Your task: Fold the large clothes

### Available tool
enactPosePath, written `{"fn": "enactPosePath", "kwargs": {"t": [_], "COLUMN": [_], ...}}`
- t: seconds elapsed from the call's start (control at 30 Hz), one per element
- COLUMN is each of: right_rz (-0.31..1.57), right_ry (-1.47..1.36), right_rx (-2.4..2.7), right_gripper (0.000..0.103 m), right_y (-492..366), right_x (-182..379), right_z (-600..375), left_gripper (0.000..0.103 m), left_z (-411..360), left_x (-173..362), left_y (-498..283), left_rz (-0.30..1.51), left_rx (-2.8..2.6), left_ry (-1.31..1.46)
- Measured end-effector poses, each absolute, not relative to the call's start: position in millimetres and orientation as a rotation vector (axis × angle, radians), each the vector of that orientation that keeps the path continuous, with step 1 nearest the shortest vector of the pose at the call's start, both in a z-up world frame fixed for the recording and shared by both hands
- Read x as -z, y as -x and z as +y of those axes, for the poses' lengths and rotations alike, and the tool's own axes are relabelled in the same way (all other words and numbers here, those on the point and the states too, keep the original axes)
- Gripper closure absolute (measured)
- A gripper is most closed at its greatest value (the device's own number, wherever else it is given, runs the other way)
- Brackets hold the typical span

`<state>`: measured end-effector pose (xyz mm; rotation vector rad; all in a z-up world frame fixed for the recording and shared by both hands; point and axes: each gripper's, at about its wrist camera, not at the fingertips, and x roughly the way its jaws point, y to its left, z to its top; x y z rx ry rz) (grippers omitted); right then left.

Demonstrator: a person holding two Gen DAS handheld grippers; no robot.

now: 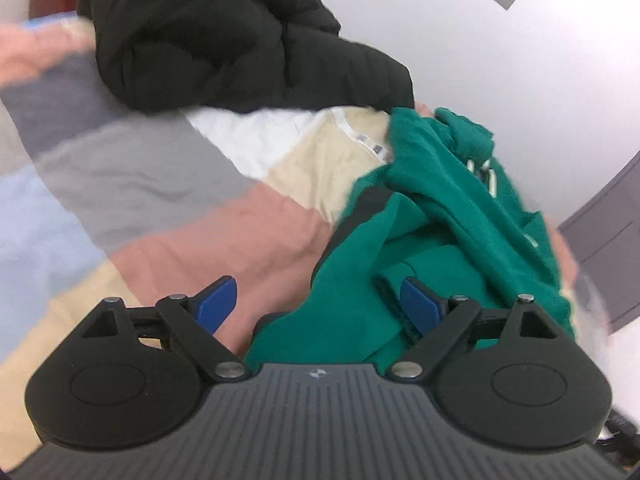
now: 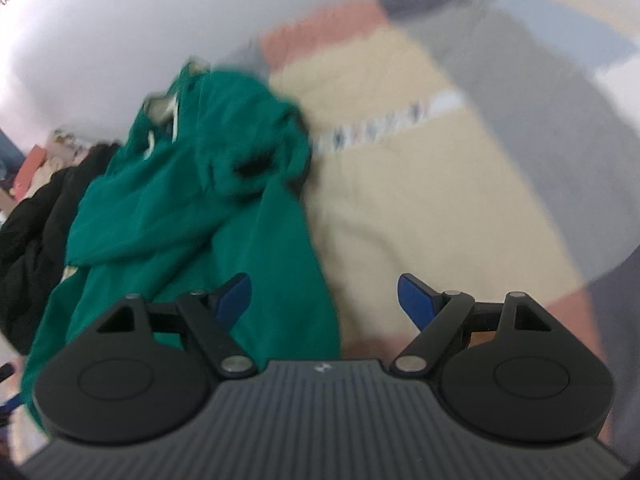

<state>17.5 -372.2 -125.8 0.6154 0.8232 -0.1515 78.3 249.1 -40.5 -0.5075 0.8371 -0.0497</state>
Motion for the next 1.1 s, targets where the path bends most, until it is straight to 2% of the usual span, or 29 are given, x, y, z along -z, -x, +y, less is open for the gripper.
{"fn": "enactPosePath", "kwargs": {"t": [0.23, 0.3, 0.33, 0.37, 0.47, 0.57, 0.7, 0.77, 0.83, 0.93, 0.97, 1.0, 1.03, 1.07, 1.1], "right_rz": [0.948, 0.953, 0.952, 0.943, 0.882, 0.841, 0.892, 0.936, 0.982, 1.049, 1.073, 1.086, 1.097, 1.103, 1.109], "right_ry": [-0.689, -0.68, -0.67, -0.663, -0.679, -0.723, -0.713, -0.689, -0.661, -0.582, -0.544, -0.501, -0.471, -0.464, -0.463], "right_rx": [0.042, 0.02, 0.013, -0.005, -0.083, -0.106, -0.045, -0.033, -0.039, -0.056, -0.065, -0.081, -0.094, -0.099, -0.106], "right_gripper": [0.021, 0.033, 0.056, 0.072, 0.078, 0.078, 0.075, 0.064, 0.057, 0.055, 0.055, 0.056, 0.057, 0.066, 0.074], "right_y": [-22, -21, -21, -19, -13, -8, -12, -15, -18, -22, -24, -24, -24, -24, -24], "right_x": [149, 147, 145, 143, 133, 132, 137, 142, 147, 152, 150, 146, 142, 139, 136], "right_z": [-360, -358, -356, -355, -358, -364, -360, -356, -350, -338, -333, -328, -325, -325, -327], "left_gripper": [0.013, 0.013, 0.013, 0.013, 0.013, 0.013, 0.013, 0.013, 0.013, 0.019, 0.025, 0.036, 0.041, 0.05, 0.064], "left_z": [237, 223, 217, 211, 194, 171, 145, 138, 135, 127, 125, 123, 121, 119, 118], "left_x": [66, 61, 57, 52, 43, 42, 55, 61, 67, 75, 73, 71, 68, 64, 60], "left_y": [-94, -94, -93, -92, -89, -80, -75, -75, -76, -72, -69, -65, -61, -55, -51], "left_rz": [0.93, 0.924, 0.914, 0.917, 0.962, 1.012, 1.087, 1.128, 1.164, 1.218, 1.223, 1.234, 1.24, 1.24, 1.237], "left_rx": [0.16, 0.171, 0.196, 0.244, 0.387, 0.438, 0.393, 0.374, 0.343, 0.33, 0.336, 0.342, 0.346, 0.354, 0.355], "left_ry": [0.522, 0.455, 0.431, 0.413, 0.365, 0.207, 0.002, -0.064, -0.108, -0.201, -0.226, -0.239, -0.245, -0.261, -0.27]}}
